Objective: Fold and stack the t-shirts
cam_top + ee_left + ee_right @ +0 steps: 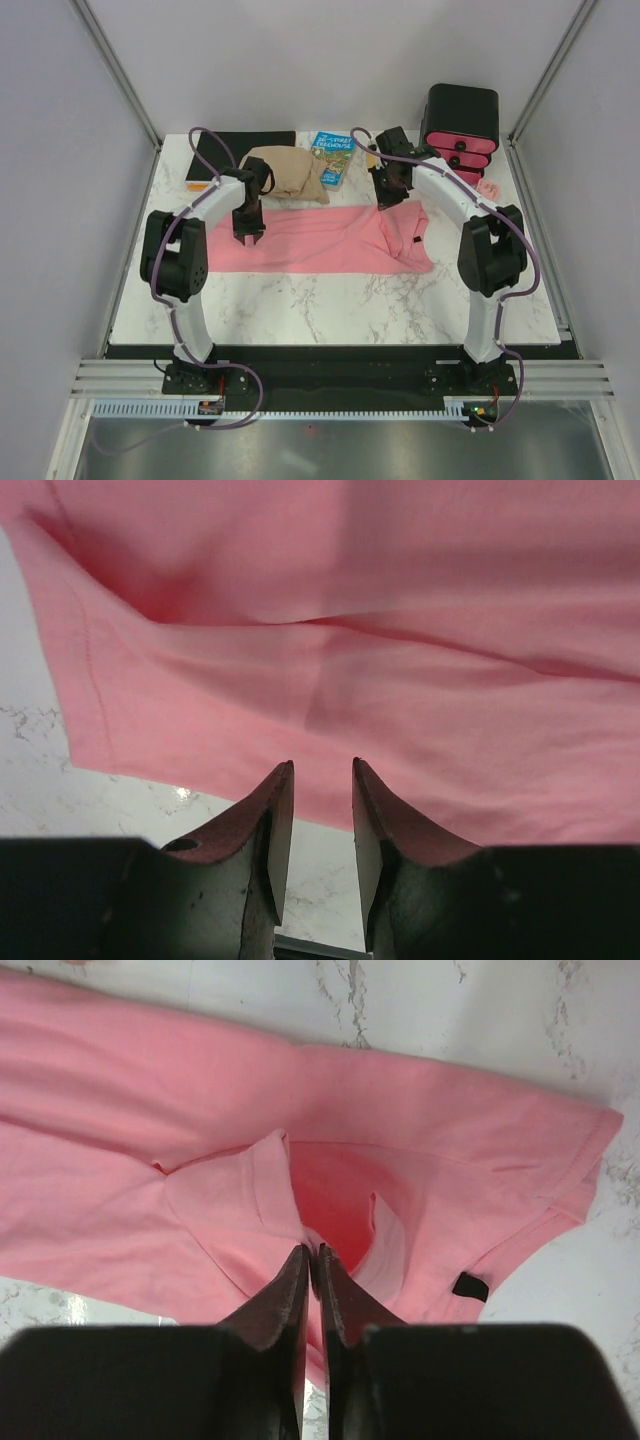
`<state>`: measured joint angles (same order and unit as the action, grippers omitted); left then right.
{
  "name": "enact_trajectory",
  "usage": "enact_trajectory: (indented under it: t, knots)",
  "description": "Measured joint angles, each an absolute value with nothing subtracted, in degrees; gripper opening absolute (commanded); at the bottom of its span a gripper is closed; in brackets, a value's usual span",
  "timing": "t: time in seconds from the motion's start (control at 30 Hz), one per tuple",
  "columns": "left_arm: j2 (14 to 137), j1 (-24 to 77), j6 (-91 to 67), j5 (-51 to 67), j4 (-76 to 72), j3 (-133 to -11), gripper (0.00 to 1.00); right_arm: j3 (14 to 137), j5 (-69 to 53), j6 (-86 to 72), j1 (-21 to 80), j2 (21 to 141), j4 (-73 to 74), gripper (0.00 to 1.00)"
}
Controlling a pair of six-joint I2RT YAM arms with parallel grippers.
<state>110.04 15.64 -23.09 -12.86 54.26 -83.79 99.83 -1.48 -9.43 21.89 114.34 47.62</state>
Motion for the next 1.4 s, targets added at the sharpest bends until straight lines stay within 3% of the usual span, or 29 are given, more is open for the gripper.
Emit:
enact_trajectory:
  t: [0.03, 0.07, 0.23, 0.57, 0.87, 1.1, 1.4]
  knots:
    - [110.5, 15.7, -23.1, -12.8, 54.1, -83.5, 0.36, 99.8, -1.4, -9.5, 21.9, 114.5, 47.6, 0.39]
    - [111.0, 15.7, -23.1, -12.9, 54.0, -83.2, 0.36, 99.8, -1.3, -9.5, 21.9, 114.6, 47.6, 0.46]
    - [112.7, 15.7, -23.1, -13.4, 53.6, -83.1, 0.36, 99.8, 1.7, -9.4, 21.9, 114.6, 48.5, 0.48]
    - [113.5, 15.7, -23.1, -16.7, 53.7, -83.0, 0.37, 98.0, 5.6, -9.8, 21.4, 113.2, 50.4, 0.49]
    - [113.7, 15.7, -23.5, -18.3, 53.8, -83.1, 0.37, 86.9, 0.4, -12.6, 21.5, 110.0, 48.7, 0.38]
    - [114.2, 15.5, -24.1, -18.6, 54.0, -83.1, 0.37, 86.6, 2.0, -14.2, 21.6, 113.3, 48.4, 0.31]
    - [116.0, 14.2, -24.6, -18.4, 55.5, -83.1, 0.36, 90.3, 6.6, -17.1, 20.7, 116.4, 49.3, 0.3]
